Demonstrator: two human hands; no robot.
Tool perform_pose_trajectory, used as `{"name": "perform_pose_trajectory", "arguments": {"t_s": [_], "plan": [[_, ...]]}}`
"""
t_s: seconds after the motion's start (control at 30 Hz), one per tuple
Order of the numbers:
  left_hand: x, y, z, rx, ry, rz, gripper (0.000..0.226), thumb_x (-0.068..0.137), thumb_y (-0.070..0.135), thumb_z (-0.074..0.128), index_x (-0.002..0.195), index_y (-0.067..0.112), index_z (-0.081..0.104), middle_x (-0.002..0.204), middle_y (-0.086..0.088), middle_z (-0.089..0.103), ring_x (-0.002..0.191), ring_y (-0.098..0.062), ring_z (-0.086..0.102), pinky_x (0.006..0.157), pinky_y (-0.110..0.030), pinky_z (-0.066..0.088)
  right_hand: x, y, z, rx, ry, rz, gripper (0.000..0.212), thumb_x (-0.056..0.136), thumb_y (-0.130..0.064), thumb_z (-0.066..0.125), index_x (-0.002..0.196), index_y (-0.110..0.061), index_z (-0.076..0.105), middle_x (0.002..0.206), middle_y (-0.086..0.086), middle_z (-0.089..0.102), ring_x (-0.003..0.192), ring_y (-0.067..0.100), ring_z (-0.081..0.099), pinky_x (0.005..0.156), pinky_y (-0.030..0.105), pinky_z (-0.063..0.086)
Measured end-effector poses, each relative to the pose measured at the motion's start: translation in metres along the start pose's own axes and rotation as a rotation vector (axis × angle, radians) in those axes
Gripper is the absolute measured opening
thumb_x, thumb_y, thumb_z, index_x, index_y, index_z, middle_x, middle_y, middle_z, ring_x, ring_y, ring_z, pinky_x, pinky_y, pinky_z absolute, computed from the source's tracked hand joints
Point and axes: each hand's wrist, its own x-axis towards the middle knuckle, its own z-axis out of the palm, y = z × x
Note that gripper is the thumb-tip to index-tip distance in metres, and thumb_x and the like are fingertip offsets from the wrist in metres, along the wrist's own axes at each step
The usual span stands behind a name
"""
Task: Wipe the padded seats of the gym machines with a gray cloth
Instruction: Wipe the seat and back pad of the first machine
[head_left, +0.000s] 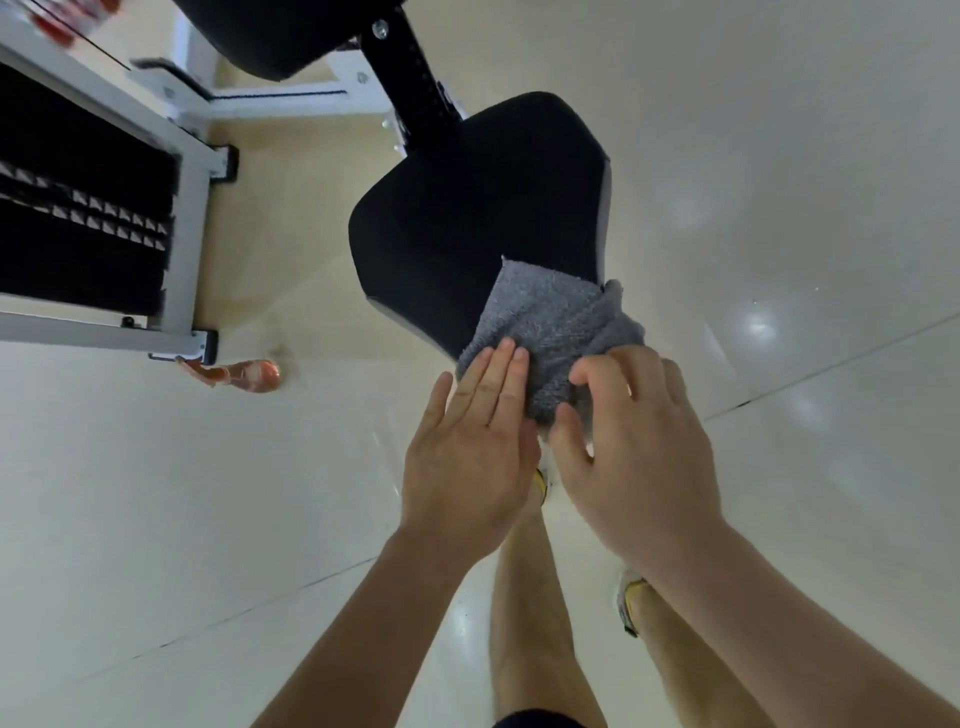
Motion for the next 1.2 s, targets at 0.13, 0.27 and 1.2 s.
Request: {"name": "perform_pose_trajectory", "arguments": {"t_s": [0.13, 0.27, 1.2], "plan": [[0.004, -0.006, -0.002, -0.110, 0.002, -0.119, 0.060, 0.099, 0.044, 0.006, 0.150, 0.016, 0.021, 0.157, 0.000, 0.023, 0.145, -0.014, 0.019, 0.118, -0.041, 0.014, 0.016, -0.014, 0.008, -0.238, -0.134, -0.068, 0.049, 0.093, -0.037, 0.038, 0.126, -0.004, 0.052, 0.129, 0.022, 0.051, 0.119, 0.035, 0.049, 0.097, 0.043, 0.046], [0.054, -0.028, 0.003, -0.147, -0.005, -0.126, 0.065, 0.095, 0.047, -0.003, 0.152, 0.017, 0.009, 0.160, 0.000, 0.012, 0.147, -0.016, 0.010, 0.118, -0.043, 0.012, 0.052, -0.024, 0.030, -0.375, -0.235, -0.160, 0.062, 0.098, -0.040, 0.023, 0.137, 0.005, 0.042, 0.145, 0.031, 0.036, 0.137, 0.040, 0.033, 0.112, 0.048, 0.031], [0.145, -0.112, 0.046, -1.436, 0.487, -0.820, 0.033, 0.098, 0.024, 0.049, 0.129, 0.015, 0.044, 0.119, 0.003, 0.063, 0.105, -0.008, 0.062, 0.078, -0.013, 0.048, 0.209, -0.110, 0.118, -0.262, -0.515, -0.586, 0.051, 0.100, -0.039, 0.012, 0.149, -0.029, 0.022, 0.161, -0.006, 0.006, 0.146, 0.008, -0.002, 0.117, 0.032, -0.001]]}}
